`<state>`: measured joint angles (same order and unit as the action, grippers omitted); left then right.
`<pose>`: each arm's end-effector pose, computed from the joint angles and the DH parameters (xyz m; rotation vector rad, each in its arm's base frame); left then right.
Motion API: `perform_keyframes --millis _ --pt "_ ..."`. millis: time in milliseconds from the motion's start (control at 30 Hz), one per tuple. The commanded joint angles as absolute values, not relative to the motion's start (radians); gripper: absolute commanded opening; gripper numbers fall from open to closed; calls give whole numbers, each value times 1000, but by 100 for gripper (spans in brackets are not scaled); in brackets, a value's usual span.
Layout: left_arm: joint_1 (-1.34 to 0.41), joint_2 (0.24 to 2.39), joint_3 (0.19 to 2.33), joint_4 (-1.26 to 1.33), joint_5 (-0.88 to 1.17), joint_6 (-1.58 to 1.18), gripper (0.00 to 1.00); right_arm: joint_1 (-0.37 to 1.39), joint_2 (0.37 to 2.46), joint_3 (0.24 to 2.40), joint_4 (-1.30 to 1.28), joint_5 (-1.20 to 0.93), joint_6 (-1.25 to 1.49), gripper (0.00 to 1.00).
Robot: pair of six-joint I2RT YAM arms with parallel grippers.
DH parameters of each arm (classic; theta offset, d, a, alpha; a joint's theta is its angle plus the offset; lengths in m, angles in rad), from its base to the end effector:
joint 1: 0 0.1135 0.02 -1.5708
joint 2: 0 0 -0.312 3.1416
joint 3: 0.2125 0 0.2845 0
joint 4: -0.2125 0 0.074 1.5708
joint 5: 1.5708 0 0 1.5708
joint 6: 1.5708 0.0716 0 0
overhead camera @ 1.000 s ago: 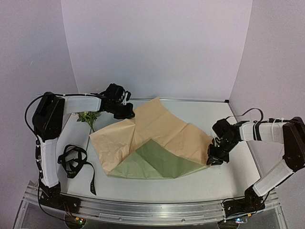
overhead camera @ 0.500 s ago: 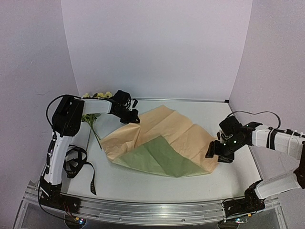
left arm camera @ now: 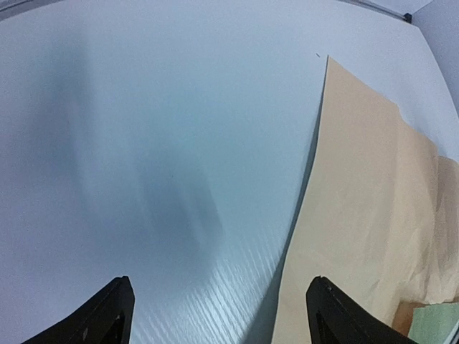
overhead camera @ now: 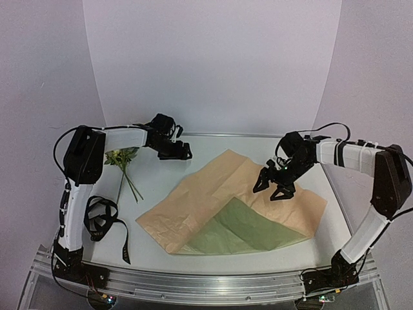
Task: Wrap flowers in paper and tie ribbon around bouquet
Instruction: Unfold the folded wrapping paper at the center of the board, then adjust the flattened wrapping paper at the center of the board.
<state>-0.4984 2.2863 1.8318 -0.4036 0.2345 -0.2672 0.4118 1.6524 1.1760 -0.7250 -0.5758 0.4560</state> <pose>0.5145 -0.2989 0.1721 0.3965 2.4657 -0.6195 0.3221 0.1832 0.2252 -0.0958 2.8865 1.0013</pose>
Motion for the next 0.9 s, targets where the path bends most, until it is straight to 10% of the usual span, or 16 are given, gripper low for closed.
perform_keyframes --millis 0,267,867 --pt "-502 2079 1754 -433 229 -320 82 397 1749 1284 -750 -692 430 83" --pt "-683 1936 1452 -343 467 -502 72 394 1718 1221 -771 -627 430 84" --pt "-890 2083 1442 -302 717 -495 87 370 1664 1101 -771 -488 494 85"
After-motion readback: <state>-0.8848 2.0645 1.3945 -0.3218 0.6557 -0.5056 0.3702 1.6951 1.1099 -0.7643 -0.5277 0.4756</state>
